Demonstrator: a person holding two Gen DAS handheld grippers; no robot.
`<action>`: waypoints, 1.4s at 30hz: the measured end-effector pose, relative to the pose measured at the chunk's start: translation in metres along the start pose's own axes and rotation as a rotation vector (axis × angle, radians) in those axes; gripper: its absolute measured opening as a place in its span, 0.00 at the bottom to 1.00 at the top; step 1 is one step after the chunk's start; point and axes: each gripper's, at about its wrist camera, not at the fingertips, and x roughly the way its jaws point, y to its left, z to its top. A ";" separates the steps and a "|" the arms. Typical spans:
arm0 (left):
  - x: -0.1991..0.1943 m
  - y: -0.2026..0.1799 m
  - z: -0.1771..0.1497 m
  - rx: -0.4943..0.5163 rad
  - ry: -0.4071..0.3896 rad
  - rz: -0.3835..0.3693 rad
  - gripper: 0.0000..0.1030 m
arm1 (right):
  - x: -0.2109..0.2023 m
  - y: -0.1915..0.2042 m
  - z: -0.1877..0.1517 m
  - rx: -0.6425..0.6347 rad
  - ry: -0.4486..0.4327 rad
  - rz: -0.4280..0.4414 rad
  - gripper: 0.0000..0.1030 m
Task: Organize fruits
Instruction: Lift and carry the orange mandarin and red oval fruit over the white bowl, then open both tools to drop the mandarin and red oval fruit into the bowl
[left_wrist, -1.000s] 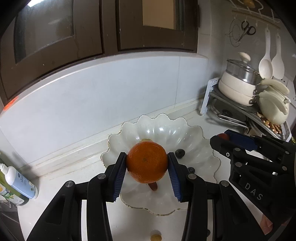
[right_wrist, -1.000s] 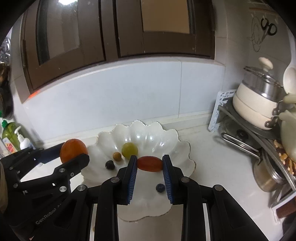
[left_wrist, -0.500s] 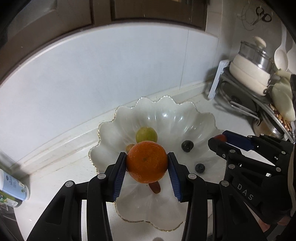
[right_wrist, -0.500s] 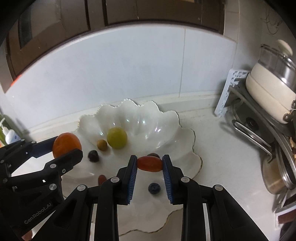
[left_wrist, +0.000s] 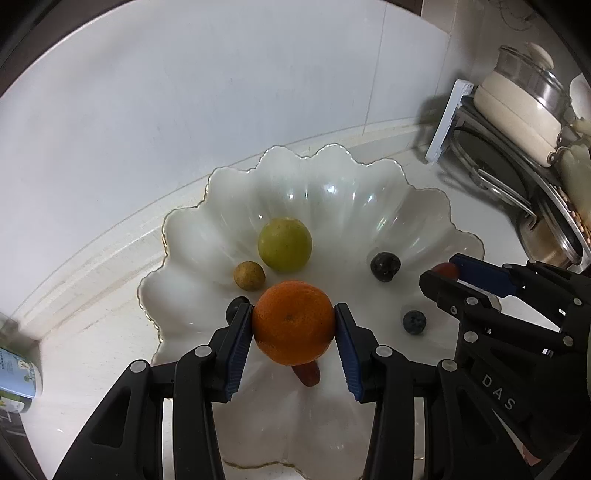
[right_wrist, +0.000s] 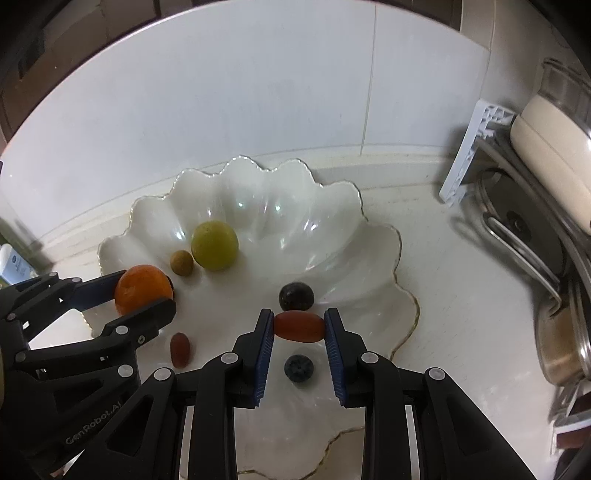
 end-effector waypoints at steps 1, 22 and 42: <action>0.001 0.000 0.000 0.000 0.003 -0.001 0.43 | 0.002 0.000 0.000 0.002 0.007 0.002 0.28; -0.010 0.005 0.002 0.001 -0.023 0.035 0.56 | -0.001 -0.002 0.000 0.015 0.037 -0.005 0.40; -0.092 0.015 -0.017 -0.031 -0.196 0.076 0.66 | -0.079 0.010 -0.014 0.053 -0.126 -0.041 0.40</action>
